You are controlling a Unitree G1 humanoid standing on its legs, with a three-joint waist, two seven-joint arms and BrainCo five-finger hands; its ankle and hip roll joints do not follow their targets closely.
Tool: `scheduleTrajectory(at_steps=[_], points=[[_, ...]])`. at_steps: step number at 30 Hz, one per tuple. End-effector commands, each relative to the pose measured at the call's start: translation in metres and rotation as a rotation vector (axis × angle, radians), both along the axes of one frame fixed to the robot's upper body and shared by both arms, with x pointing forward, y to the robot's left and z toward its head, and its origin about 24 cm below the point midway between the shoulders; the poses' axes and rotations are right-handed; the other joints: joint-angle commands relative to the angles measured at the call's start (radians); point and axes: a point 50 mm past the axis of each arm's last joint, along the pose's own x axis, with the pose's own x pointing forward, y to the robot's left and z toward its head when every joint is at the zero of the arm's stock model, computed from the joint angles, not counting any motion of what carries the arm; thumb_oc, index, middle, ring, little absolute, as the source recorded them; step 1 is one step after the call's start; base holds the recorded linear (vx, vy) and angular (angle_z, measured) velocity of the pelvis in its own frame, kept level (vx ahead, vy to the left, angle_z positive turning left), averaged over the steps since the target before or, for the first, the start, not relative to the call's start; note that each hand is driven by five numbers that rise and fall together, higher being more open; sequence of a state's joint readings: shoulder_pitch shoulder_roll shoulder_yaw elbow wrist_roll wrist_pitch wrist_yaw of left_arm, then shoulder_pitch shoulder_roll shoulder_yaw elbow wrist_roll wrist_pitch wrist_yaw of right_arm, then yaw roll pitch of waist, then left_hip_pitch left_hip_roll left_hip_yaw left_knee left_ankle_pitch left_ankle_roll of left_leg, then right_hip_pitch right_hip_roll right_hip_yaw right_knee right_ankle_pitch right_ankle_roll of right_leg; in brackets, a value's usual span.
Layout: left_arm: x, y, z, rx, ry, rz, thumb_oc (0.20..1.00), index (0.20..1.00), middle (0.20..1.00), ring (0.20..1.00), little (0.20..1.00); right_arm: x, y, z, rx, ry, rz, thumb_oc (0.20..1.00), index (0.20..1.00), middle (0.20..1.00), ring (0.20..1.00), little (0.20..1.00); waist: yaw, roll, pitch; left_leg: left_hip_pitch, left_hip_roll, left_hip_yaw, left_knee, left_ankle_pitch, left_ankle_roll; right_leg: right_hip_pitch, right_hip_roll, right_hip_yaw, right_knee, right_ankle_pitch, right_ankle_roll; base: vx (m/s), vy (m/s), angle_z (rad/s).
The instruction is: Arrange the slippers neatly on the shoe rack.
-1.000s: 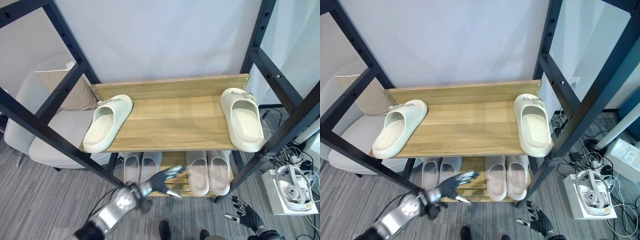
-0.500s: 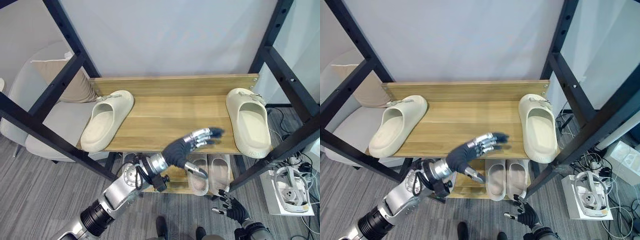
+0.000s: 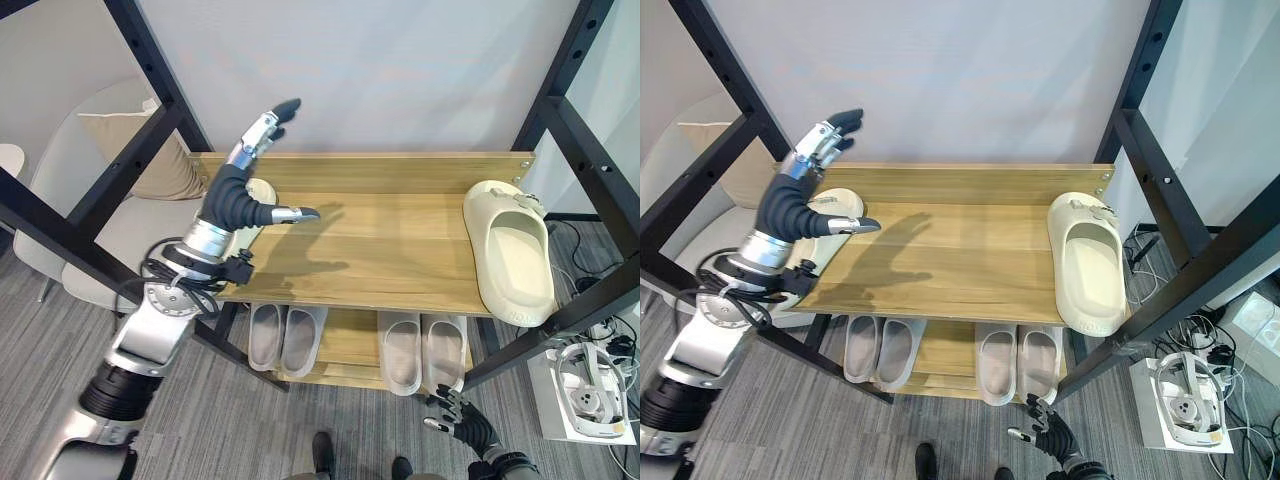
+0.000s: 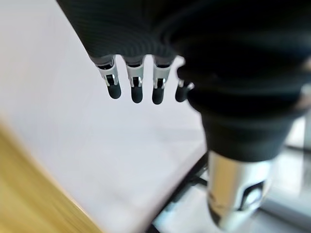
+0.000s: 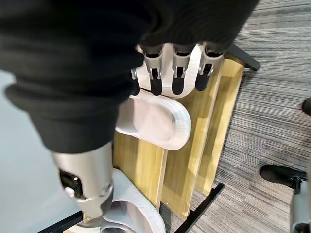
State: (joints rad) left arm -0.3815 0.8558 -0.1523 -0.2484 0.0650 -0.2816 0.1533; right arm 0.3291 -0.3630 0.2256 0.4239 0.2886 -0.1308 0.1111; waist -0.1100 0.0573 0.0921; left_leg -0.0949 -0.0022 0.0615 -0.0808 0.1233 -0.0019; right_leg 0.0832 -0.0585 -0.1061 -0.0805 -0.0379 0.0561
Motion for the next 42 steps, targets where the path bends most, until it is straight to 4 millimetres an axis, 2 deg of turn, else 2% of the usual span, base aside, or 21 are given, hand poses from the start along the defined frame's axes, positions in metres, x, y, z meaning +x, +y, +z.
scheduleTrajectory(at_steps=[1, 4, 5, 8, 13, 14, 15, 17, 18, 21, 29, 37, 38, 39, 42], points=[[0.011, 0.012, 0.019, 0.23, -0.328, 0.275, 1.0, 1.0, 1.0, 1.0, 1.0, 0.014, 0.004, 0.018, 0.027, -0.142, 0.023, 1.0, 1.0, 1.0, 1.0, 1.0, 0.015, -0.016, -0.013, 0.101, 0.042, 0.001, -0.007, -0.152, -0.062, -0.053, -0.056, 0.007, -0.005, 0.043, 0.085, 0.05, 0.005, -0.03], [0.016, 0.028, 0.02, 0.353, -0.373, 0.406, 1.0, 1.0, 1.0, 1.0, 1.0, 0.015, 0.003, 0.021, 0.022, -0.158, 0.03, 1.0, 1.0, 1.0, 1.0, 1.0, 0.012, -0.015, -0.015, 0.101, 0.041, 0.003, -0.007, -0.154, -0.062, -0.054, -0.056, 0.011, -0.006, 0.044, 0.087, 0.04, 0.002, -0.08], [0.021, 0.04, 0.018, 0.448, -0.39, 0.502, 1.0, 1.0, 1.0, 1.0, 1.0, 0.017, 0.001, 0.024, 0.017, -0.172, 0.03, 1.0, 1.0, 1.0, 1.0, 1.0, 0.01, -0.014, -0.015, 0.102, 0.042, 0.007, -0.007, -0.156, -0.063, -0.056, -0.056, 0.013, -0.005, 0.044, 0.089, 0.04, -0.002, -0.08], [0.024, 0.051, 0.016, 0.538, -0.398, 0.575, 1.0, 1.0, 1.0, 1.0, 1.0, 0.018, 0.0, 0.026, 0.016, -0.185, 0.03, 1.0, 1.0, 1.0, 1.0, 1.0, 0.007, -0.013, -0.014, 0.102, 0.042, 0.011, -0.007, -0.158, -0.062, -0.059, -0.056, 0.019, -0.005, 0.046, 0.091, 0.02, 0.003, -0.08], [0.023, 0.074, 0.0, 0.682, -0.314, 0.65, 1.0, 1.0, 1.0, 1.0, 1.0, 0.02, -0.003, 0.031, 0.017, -0.205, 0.016, 1.0, 1.0, 1.0, 1.0, 1.0, 0.0, -0.01, -0.013, 0.102, 0.044, 0.028, -0.007, -0.162, -0.061, -0.074, -0.055, 0.039, -0.003, 0.051, 0.094, 0.02, 0.007, -0.13], [0.021, 0.084, -0.005, 0.74, -0.286, 0.682, 1.0, 1.0, 1.0, 1.0, 1.0, 0.019, -0.004, 0.031, 0.023, -0.206, 0.003, 1.0, 1.0, 1.0, 1.0, 1.0, 0.001, -0.01, -0.011, 0.101, 0.045, 0.034, -0.007, -0.163, -0.061, -0.079, -0.054, 0.043, -0.003, 0.054, 0.095, 0.04, 0.016, -0.23], [0.015, 0.106, -0.015, 0.816, -0.214, 0.753, 1.0, 1.0, 1.0, 1.0, 1.0, 0.017, -0.009, 0.031, 0.023, -0.21, -0.028, 1.0, 1.0, 1.0, 1.0, 1.0, -0.001, -0.009, -0.01, 0.098, 0.046, 0.044, -0.007, -0.164, -0.06, -0.089, -0.053, 0.056, -0.002, 0.057, 0.095, 0.04, 0.016, -0.24], [0.014, 0.111, -0.016, 0.84, -0.203, 0.769, 1.0, 1.0, 1.0, 1.0, 1.0, 0.017, -0.01, 0.032, 0.023, -0.209, -0.031, 1.0, 1.0, 1.0, 1.0, 1.0, -0.002, -0.009, -0.011, 0.097, 0.046, 0.046, -0.007, -0.164, -0.059, -0.091, -0.052, 0.058, -0.002, 0.058, 0.095, 0.04, 0.011, -0.25], [0.013, 0.126, -0.023, 0.884, -0.152, 0.82, 1.0, 1.0, 1.0, 1.0, 1.0, 0.015, -0.011, 0.032, 0.026, -0.21, -0.039, 1.0, 1.0, 1.0, 1.0, 1.0, -0.006, -0.008, -0.01, 0.096, 0.046, 0.048, -0.007, -0.167, -0.058, -0.093, -0.052, 0.061, -0.003, 0.057, 0.095, 0.04, 0.01, -0.19], [0.016, 0.137, -0.027, 0.914, -0.114, 0.878, 1.0, 1.0, 1.0, 1.0, 1.0, 0.016, -0.013, 0.035, 0.022, -0.22, -0.043, 1.0, 1.0, 1.0, 1.0, 1.0, -0.018, -0.007, -0.006, 0.094, 0.045, 0.051, -0.007, -0.168, -0.057, -0.098, -0.052, 0.064, -0.003, 0.06, 0.097, 0.02, 0.013, -0.03], [0.031, 0.146, -0.022, 0.906, -0.105, 0.972, 1.0, 1.0, 1.0, 1.0, 1.0, 0.015, -0.015, 0.036, 0.025, -0.224, -0.063, 1.0, 1.0, 1.0, 1.0, 1.0, -0.041, -0.009, 0.005, 0.085, 0.044, 0.069, -0.007, -0.171, -0.053, -0.122, -0.052, 0.089, -0.002, 0.067, 0.104, 0.01, 0.02, -0.1], [0.042, 0.144, 0.0, 0.889, -0.156, 1.012, 1.0, 1.0, 1.0, 1.0, 1.0, 0.018, -0.015, 0.038, 0.027, -0.237, -0.076, 1.0, 1.0, 1.0, 1.0, 1.0, -0.055, -0.005, 0.018, 0.071, 0.041, 0.086, -0.007, -0.172, -0.051, -0.15, -0.055, 0.106, -0.001, 0.079, 0.107, 0.0, 0.012, -0.13], [0.043, 0.142, 0.003, 0.878, -0.167, 1.013, 0.702, 0.702, 0.702, 0.702, 0.702, 0.018, -0.015, 0.038, 0.026, -0.236, -0.078, 1.0, 1.0, 1.0, 1.0, 1.0, -0.056, -0.004, 0.019, 0.07, 0.041, 0.086, -0.007, -0.172, -0.051, -0.152, -0.055, 0.108, 0.0, 0.079, 0.108, 0.0, 0.0, 0.0], [0.043, 0.141, 0.005, 0.873, -0.177, 1.01, 0.2, 0.2, 0.2, 0.2, 0.2, 0.019, -0.015, 0.038, 0.026, -0.237, -0.079, 1.0, 1.0, 1.0, 1.0, 1.0, -0.056, -0.002, 0.02, 0.068, 0.041, 0.085, -0.007, -0.172, -0.05, -0.153, -0.055, 0.108, 0.0, 0.08, 0.107, 0.0, 0.0, 0.0], [0.047, 0.136, 0.006, 0.859, -0.177, 0.993, 0.2, 0.2, 0.2, 0.2, 0.2, 0.019, -0.014, 0.039, 0.03, -0.24, -0.074, 1.0, 1.0, 1.0, 1.0, 1.0, -0.063, 0.0, 0.023, 0.066, 0.04, 0.086, -0.007, -0.172, -0.05, -0.158, -0.056, 0.111, 0.001, 0.082, 0.108, 0.0, 0.0, 0.0]])
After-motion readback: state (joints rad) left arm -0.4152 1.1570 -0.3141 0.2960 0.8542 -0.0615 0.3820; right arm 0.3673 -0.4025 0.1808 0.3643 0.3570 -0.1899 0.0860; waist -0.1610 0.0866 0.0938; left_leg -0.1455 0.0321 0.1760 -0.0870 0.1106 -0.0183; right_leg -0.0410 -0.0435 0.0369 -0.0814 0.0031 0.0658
